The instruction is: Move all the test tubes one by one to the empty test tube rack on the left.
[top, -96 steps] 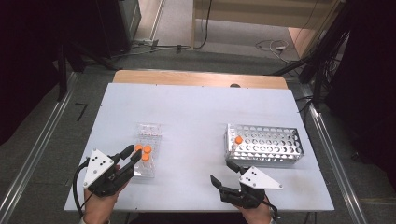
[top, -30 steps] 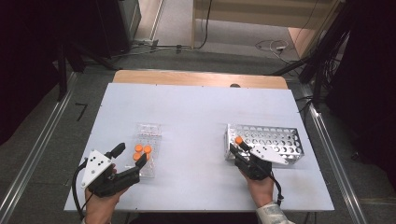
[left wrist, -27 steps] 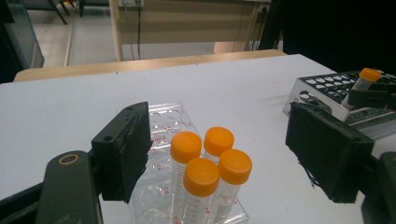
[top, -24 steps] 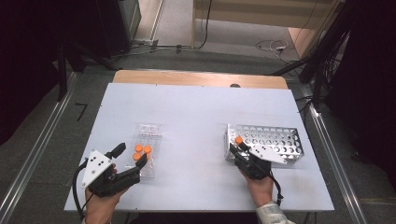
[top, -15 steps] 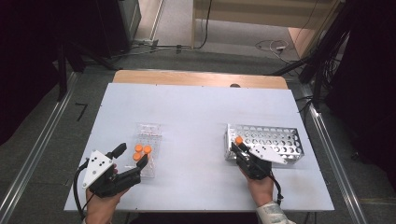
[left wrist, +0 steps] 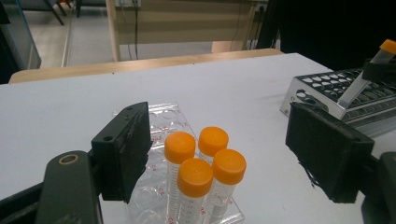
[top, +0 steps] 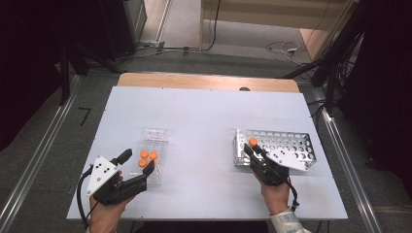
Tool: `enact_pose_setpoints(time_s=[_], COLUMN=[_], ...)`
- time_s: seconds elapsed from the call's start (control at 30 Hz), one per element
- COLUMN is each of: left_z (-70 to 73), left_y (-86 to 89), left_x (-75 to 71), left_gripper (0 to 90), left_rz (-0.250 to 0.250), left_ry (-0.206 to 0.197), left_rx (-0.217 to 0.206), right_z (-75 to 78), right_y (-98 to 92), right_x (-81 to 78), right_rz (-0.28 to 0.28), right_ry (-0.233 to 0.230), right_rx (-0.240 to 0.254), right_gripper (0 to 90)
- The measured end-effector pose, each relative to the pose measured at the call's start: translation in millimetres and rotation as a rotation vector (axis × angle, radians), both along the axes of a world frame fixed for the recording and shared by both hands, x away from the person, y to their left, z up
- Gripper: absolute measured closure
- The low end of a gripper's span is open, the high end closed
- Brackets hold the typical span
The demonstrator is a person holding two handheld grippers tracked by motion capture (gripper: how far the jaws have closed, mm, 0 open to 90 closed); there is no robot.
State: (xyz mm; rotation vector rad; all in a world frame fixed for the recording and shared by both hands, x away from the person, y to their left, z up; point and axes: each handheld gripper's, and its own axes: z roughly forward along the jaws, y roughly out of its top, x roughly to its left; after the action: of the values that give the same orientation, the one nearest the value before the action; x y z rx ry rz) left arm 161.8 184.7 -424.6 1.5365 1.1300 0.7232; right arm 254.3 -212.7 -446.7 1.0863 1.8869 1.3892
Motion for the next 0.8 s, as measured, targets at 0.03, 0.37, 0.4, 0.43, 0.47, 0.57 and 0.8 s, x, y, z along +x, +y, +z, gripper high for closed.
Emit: enact_pose_setpoints(time_s=[0.03,0.37,0.4,0.43,0.47,0.57,0.8], left_z=[0.0,0.8,0.9,1.1,1.3,1.8,2.5], left_y=[-0.1,0.1,0.1,0.0,0.0,-0.3,-3.5], left_x=[0.0,-0.7,-0.8,-0.9,-1.1,-1.6,-2.6], left_gripper=[22.0,22.0,22.0,22.0,22.0,22.0,22.0], left_rz=[0.000,-0.002,-0.003,-0.003,-0.003,-0.005,-0.022], left_ry=[0.000,-0.004,-0.005,-0.006,-0.006,-0.006,-0.005], left_rx=[-0.001,-0.003,-0.004,-0.006,-0.007,-0.008,-0.002], right_z=[2.1,18.0,19.3,20.4,21.4,22.5,21.3], right_y=[-0.5,-7.5,-8.1,-8.7,-9.0,-8.2,-2.0], right_x=[-0.8,-14.0,-16.1,-18.1,-20.0,-25.5,-37.1], right_rz=[0.000,0.011,0.016,0.021,0.027,0.045,0.101], right_ry=[-0.003,-0.048,-0.050,-0.050,-0.047,-0.051,-0.040], right_rx=[0.005,0.033,0.035,0.038,0.042,0.040,0.035], right_gripper=[71.3,71.3,71.3,71.3,71.3,71.4,71.4])
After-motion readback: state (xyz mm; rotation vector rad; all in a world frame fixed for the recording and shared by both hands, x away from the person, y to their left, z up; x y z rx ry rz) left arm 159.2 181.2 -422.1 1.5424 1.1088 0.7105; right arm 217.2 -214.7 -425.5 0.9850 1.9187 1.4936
